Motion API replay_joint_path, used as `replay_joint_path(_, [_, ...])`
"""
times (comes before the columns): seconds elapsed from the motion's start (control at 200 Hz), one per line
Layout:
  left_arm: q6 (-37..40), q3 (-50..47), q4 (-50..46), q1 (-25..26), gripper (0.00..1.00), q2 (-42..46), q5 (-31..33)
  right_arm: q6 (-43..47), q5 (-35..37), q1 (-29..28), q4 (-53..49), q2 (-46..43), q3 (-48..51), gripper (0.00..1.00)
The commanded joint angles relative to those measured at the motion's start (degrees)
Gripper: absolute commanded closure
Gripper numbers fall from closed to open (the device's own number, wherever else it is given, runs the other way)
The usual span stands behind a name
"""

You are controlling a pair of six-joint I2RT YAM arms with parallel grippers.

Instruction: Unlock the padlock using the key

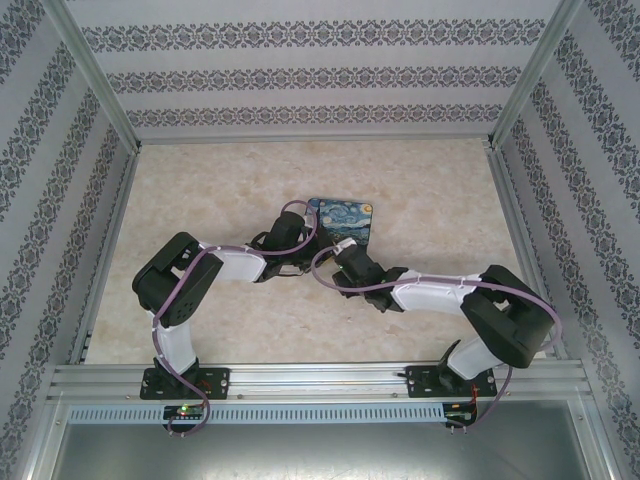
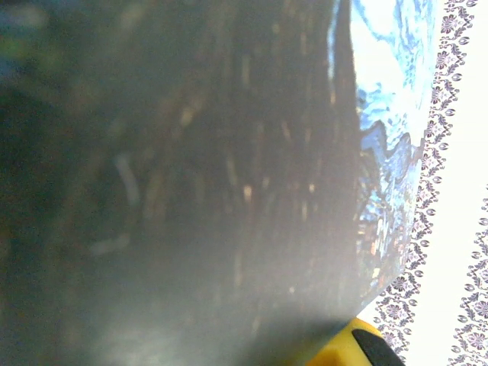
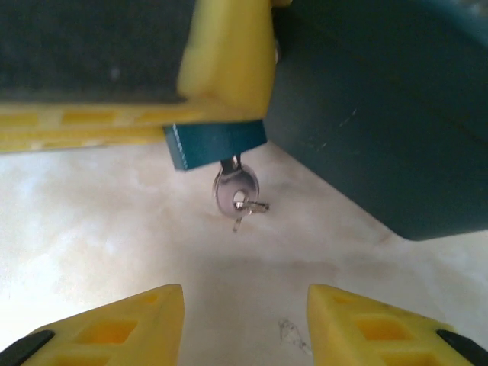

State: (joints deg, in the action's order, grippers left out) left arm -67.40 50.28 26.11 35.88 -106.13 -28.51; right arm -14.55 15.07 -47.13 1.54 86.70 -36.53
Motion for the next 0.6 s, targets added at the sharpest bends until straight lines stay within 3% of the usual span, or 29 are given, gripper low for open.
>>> replay_joint_path(0.0, [-0.09,1.09,-3.07,-0.15,1.0,1.27,-2.43,1.18,3.21,-0.41,1.93,0.84,-2.02,0.55])
replay_joint_path(0.35, [-0.3,1.03,-3.08,-0.19,1.0,1.44,-2.61,1.09,3.22,0.87,2.37,4.64,-4.93,0.61])
replay_joint_path(0.595, [-0.2,0.52,-3.06,-0.12,1.0,1.56,-2.58,0.48,2.2,1.87,3.03,5.07,-5.87,0.73])
